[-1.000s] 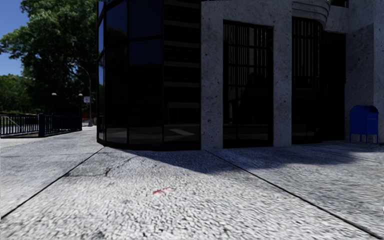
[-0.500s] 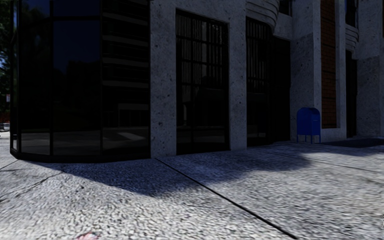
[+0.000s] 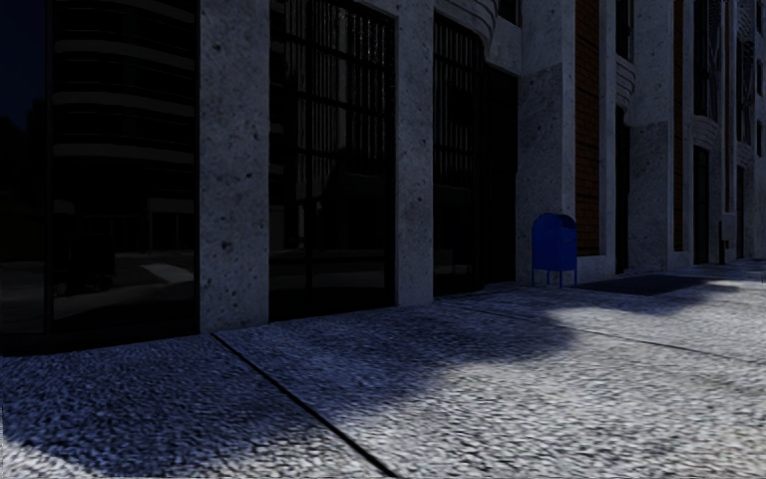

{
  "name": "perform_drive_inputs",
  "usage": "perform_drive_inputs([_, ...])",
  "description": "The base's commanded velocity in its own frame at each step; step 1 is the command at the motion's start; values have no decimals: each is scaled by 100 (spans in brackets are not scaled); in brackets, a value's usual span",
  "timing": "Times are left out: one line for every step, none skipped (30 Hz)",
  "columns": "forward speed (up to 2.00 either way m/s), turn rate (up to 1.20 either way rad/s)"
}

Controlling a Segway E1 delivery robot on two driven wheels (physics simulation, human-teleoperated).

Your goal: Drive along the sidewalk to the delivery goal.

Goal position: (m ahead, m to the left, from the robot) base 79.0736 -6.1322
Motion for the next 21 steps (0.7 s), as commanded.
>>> perform_drive_inputs([144,-63])
perform_drive_inputs([144,-64])
perform_drive_inputs([144,-66])
perform_drive_inputs([144,-66])
perform_drive_inputs([144,-66])
perform_drive_inputs([144,-66])
perform_drive_inputs([200,-66])
perform_drive_inputs([200,-66])
perform_drive_inputs([200,-66])
perform_drive_inputs([200,-66])
perform_drive_inputs([200,-66])
perform_drive_inputs([200,-66])
perform_drive_inputs([200,-66])
perform_drive_inputs([200,-66])
perform_drive_inputs([200,-66])
perform_drive_inputs([200,-66])
perform_drive_inputs([200,-66])
perform_drive_inputs([200,-66])
perform_drive_inputs([200,-66])
perform_drive_inputs([200,-66])
perform_drive_inputs([200,-66])
